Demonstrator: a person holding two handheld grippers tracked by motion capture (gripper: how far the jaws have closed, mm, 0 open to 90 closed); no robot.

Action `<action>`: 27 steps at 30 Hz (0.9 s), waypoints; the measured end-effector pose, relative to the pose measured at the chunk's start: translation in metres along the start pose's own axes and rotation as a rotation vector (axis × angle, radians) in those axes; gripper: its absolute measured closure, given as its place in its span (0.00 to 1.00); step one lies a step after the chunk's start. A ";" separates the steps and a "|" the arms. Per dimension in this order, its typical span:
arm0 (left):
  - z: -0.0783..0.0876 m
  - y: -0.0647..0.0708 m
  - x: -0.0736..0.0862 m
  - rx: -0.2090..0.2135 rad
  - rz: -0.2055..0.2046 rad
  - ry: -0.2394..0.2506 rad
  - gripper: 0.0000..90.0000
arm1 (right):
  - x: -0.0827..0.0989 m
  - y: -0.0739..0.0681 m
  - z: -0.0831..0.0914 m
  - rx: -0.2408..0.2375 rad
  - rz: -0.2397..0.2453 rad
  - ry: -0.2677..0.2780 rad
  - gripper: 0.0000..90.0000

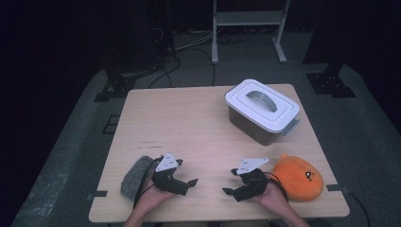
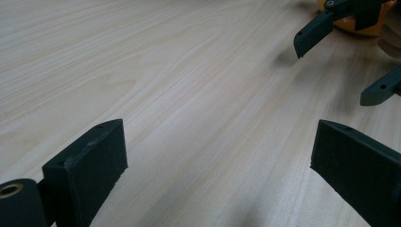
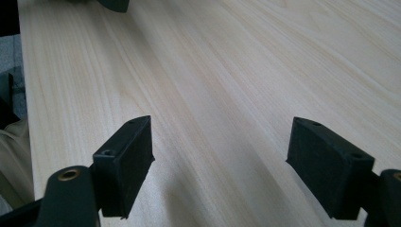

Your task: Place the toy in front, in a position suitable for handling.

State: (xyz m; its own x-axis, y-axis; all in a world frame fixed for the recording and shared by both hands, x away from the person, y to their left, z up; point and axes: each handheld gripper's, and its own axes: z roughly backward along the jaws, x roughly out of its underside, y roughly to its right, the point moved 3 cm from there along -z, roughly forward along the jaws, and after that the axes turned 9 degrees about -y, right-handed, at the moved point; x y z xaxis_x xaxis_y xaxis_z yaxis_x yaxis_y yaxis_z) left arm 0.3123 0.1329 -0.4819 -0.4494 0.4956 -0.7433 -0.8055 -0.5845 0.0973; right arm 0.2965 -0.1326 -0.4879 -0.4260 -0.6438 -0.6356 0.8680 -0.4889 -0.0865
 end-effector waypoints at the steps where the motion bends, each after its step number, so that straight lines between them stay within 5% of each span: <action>1: 0.000 0.000 0.000 0.001 0.002 0.001 0.04 | 0.000 0.000 0.000 0.001 -0.004 0.000 0.24; 16: 0.001 0.005 0.000 0.006 -0.019 0.000 0.04 | -0.011 -0.009 0.011 -0.004 -0.011 0.032 0.24; 27: 0.002 0.004 0.000 0.002 -0.012 0.001 0.04 | -0.018 -0.016 0.026 0.004 0.043 0.000 0.24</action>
State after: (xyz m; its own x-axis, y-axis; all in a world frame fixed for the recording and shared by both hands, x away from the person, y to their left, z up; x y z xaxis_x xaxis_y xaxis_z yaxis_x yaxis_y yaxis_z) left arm 0.3081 0.1313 -0.4803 -0.4389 0.5021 -0.7452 -0.8120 -0.5768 0.0896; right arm 0.2839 -0.1287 -0.4556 -0.3884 -0.6644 -0.6386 0.8844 -0.4634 -0.0558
